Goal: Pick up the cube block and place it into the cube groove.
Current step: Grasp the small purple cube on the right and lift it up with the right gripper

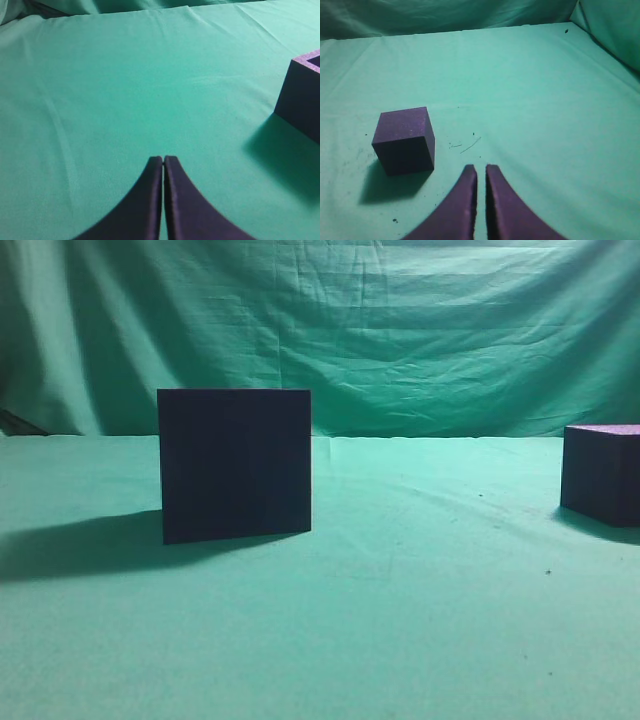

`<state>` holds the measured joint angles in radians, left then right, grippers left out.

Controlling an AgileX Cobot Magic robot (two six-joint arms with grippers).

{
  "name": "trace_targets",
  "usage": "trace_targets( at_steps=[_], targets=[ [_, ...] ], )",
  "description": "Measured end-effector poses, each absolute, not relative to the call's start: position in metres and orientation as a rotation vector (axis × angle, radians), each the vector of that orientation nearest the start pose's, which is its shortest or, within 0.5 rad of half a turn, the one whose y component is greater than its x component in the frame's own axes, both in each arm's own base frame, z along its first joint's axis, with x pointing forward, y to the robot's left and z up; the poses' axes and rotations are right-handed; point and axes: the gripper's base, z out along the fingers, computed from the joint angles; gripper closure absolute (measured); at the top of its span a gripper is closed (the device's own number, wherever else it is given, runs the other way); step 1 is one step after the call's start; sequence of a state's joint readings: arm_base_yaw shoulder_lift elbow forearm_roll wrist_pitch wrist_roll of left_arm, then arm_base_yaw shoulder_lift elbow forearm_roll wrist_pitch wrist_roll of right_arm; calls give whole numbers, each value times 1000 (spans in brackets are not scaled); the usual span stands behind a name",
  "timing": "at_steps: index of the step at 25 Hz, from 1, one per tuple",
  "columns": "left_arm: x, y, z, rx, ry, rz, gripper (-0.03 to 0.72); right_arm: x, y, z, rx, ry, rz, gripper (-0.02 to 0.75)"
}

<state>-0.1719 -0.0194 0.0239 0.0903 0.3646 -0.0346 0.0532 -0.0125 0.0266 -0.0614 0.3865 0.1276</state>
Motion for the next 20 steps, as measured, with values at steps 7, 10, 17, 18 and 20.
trace_targets(
  at_steps=[7, 10, 17, 18, 20],
  targets=[
    [52, -6, 173, 183, 1843, -55, 688, 52, 1, 170, 32, 1884, 63, 738],
    [52, -6, 173, 183, 1843, -55, 688, 52, 1, 170, 32, 1884, 63, 738],
    [52, -6, 173, 183, 1843, -55, 688, 52, 1, 170, 32, 1884, 63, 738],
    [52, -6, 173, 183, 1843, -55, 688, 52, 1, 170, 32, 1884, 63, 738],
    [52, -6, 173, 183, 1843, -55, 688, 52, 1, 170, 32, 1884, 63, 738]
  ],
)
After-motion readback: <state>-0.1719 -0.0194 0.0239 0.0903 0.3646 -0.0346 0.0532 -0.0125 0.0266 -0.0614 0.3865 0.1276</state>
